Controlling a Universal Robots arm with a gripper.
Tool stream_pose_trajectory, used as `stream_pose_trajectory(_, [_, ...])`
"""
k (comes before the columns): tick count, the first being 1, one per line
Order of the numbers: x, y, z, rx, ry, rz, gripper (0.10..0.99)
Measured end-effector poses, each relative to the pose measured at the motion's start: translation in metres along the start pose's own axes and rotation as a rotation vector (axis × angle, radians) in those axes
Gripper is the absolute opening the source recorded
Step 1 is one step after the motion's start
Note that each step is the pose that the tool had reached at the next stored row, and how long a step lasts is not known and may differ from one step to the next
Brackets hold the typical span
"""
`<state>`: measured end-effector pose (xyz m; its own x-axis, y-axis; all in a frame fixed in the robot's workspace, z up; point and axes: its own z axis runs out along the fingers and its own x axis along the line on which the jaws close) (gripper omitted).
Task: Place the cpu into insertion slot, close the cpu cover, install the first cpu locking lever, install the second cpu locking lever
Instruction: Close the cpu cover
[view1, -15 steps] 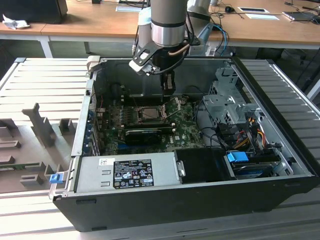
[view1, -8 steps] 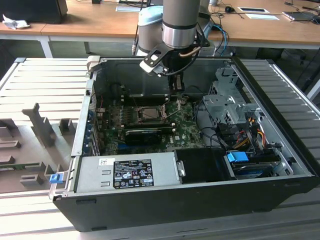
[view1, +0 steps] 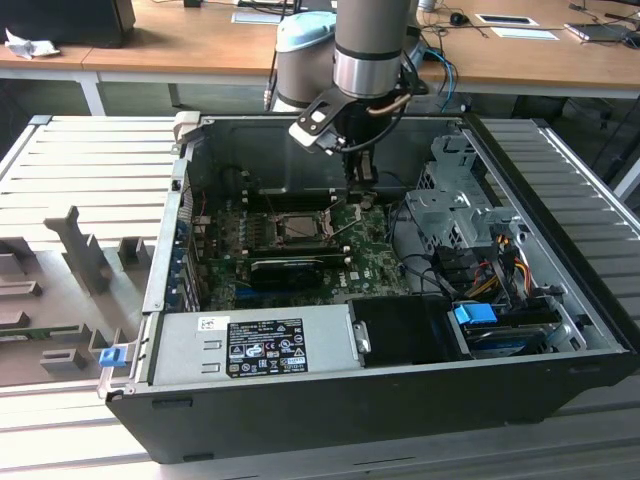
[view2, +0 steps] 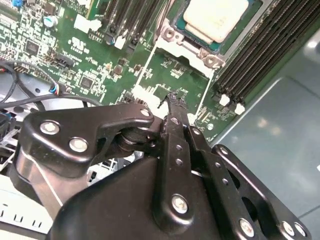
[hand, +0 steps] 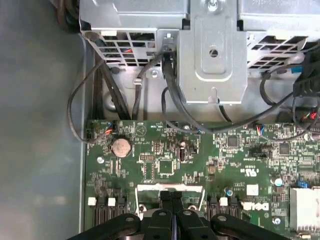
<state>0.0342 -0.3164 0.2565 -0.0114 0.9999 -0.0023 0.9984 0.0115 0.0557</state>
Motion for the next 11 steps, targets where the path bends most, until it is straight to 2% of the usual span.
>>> stream_pose_trajectory(6, [0.001,0.0156,0.0021,0.001,-0.0051,-0.002,0.106])
stream_pose_trajectory(7, [0.003,0.027,0.0035,0.0,-0.0073,-0.002,0.106])
stream_pose_trajectory(8, [0.0047,0.0288,0.0069,0.001,-0.0084,-0.002,0.106])
stream_pose_trajectory(9, [0.0051,0.0269,0.0126,0.001,-0.0088,-0.002,0.106])
stream_pose_trajectory(11, [0.0052,0.0219,0.0124,0.0,-0.0081,-0.002,0.106])
